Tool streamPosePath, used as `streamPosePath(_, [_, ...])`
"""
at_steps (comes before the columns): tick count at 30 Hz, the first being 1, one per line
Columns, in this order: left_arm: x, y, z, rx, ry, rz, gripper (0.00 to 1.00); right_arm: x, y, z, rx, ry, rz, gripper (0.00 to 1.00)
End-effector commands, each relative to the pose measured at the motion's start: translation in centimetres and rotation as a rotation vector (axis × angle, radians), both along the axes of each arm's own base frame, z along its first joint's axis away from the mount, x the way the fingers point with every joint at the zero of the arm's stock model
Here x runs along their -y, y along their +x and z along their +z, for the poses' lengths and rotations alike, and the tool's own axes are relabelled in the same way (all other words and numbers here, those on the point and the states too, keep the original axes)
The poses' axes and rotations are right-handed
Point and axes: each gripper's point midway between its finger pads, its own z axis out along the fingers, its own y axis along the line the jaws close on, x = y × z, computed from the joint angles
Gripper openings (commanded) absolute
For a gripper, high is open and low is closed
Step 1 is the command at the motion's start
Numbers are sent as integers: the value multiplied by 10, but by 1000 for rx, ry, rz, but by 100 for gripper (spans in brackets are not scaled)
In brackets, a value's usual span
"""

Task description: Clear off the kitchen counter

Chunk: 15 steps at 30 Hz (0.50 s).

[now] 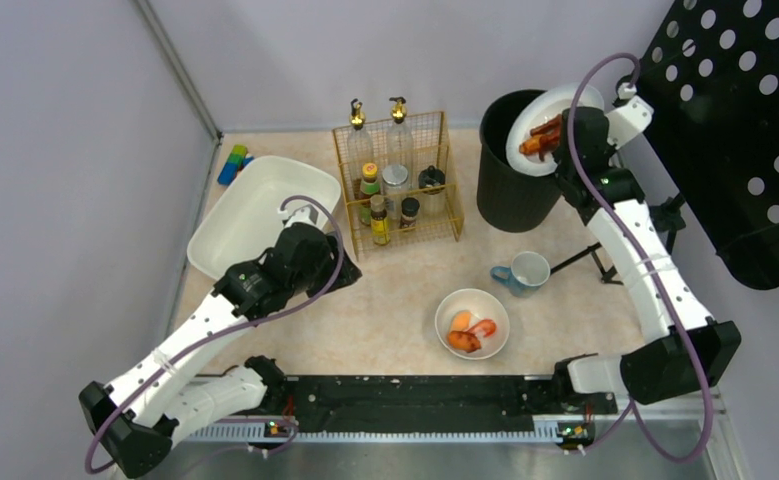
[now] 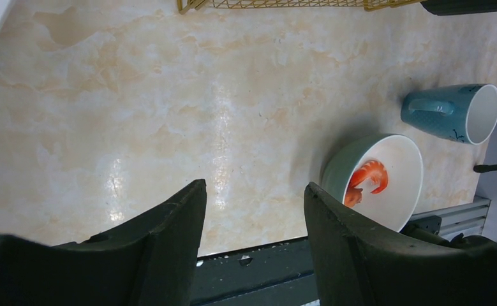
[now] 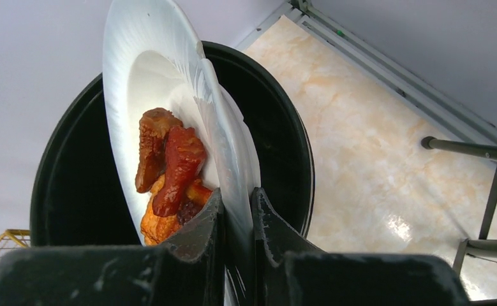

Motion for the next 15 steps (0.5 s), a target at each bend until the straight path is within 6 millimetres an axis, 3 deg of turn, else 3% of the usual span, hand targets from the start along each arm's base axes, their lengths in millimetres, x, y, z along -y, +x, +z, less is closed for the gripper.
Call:
streamPosePath(1, [8,6,8,36,-29,-16,63,-8,10,45,156,-7,10,0])
streamPosePath(15, [6,6,5,35,-21,-15,62,-25,12,63,166,-253,54,0])
